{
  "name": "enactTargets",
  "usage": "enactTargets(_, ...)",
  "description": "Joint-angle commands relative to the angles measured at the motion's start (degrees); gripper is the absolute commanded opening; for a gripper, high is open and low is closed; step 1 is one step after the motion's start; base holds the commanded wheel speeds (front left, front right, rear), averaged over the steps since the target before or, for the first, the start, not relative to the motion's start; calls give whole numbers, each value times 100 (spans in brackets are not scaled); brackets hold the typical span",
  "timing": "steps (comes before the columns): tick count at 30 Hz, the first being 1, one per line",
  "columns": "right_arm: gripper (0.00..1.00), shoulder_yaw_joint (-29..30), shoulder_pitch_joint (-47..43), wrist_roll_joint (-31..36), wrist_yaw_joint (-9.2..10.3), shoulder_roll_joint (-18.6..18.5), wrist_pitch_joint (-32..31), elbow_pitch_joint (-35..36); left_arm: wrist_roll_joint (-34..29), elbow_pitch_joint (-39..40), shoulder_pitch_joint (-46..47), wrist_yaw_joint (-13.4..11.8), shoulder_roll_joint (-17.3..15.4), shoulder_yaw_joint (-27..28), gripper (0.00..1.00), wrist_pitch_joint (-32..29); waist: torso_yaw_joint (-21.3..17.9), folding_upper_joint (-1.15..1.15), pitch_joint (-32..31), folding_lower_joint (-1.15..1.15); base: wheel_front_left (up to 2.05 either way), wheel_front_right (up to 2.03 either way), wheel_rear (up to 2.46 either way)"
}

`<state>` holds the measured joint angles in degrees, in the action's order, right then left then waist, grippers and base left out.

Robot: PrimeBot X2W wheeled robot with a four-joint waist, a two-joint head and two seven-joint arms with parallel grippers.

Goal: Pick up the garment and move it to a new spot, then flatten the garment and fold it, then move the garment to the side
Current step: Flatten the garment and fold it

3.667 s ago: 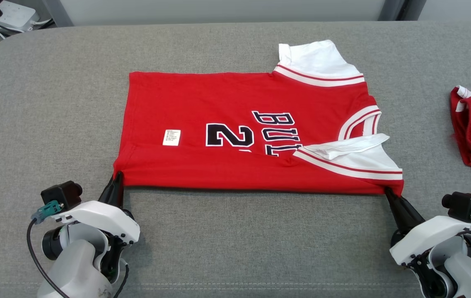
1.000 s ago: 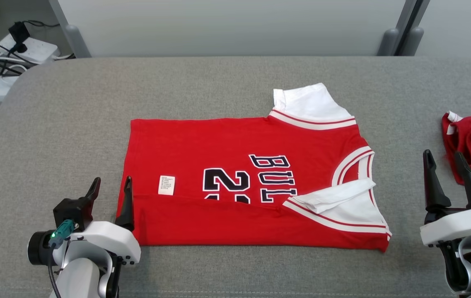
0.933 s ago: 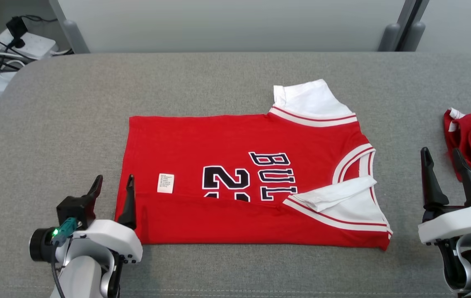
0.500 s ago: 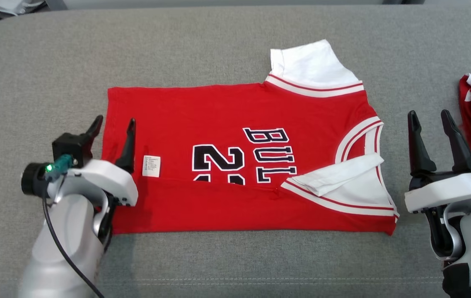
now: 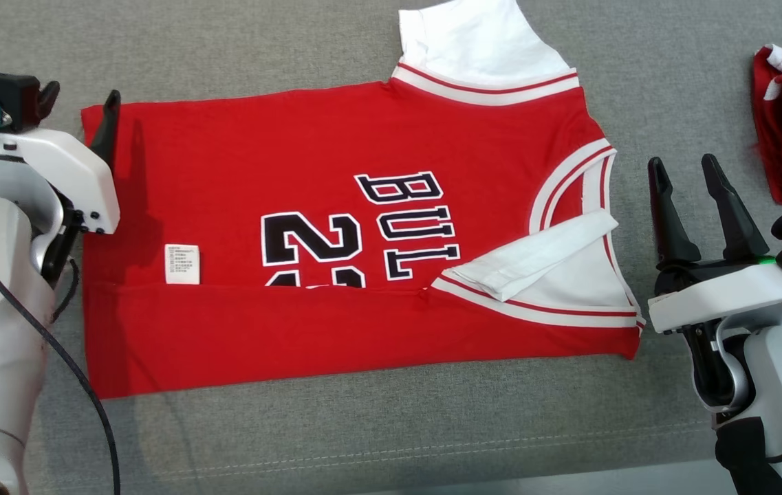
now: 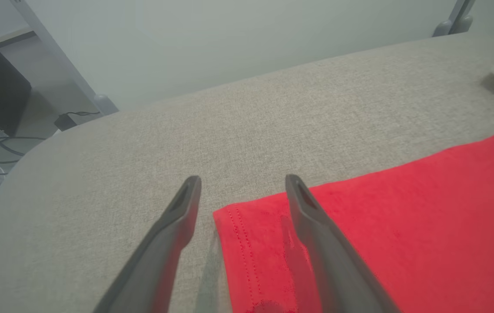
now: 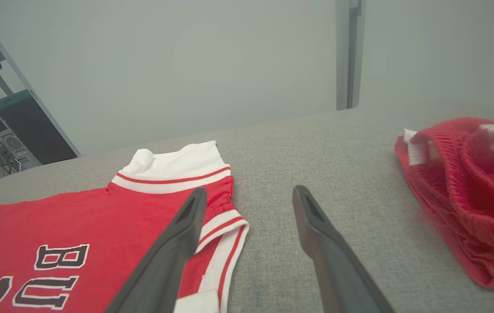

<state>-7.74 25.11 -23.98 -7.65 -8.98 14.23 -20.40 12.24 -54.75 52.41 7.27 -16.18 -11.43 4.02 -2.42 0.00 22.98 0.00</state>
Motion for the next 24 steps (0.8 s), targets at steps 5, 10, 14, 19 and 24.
enactTargets(5,100,-167,107,-130,16,65,76,218,705,221,418,20,-753,-679,100,-525,-246,0,284,0,0,0,0)
enactTargets(10,100,-211,128,-178,16,103,76,247,1149,343,449,21,-1130,-1065,100,-759,-318,0,387,0,0,0,0)
enactTargets(14,100,-219,138,-210,16,124,76,250,1448,419,470,21,-1420,-1278,100,-815,-360,0,464,0,0,0,0)
enactTargets(19,100,-240,138,-246,16,136,76,246,1822,547,475,21,-1648,-1541,100,-914,-391,0,525,0,0,0,0)
enactTargets(24,100,-305,177,-297,16,172,76,252,2265,771,493,21,-1891,-1788,100,-1068,-452,0,619,0,0,0,0)
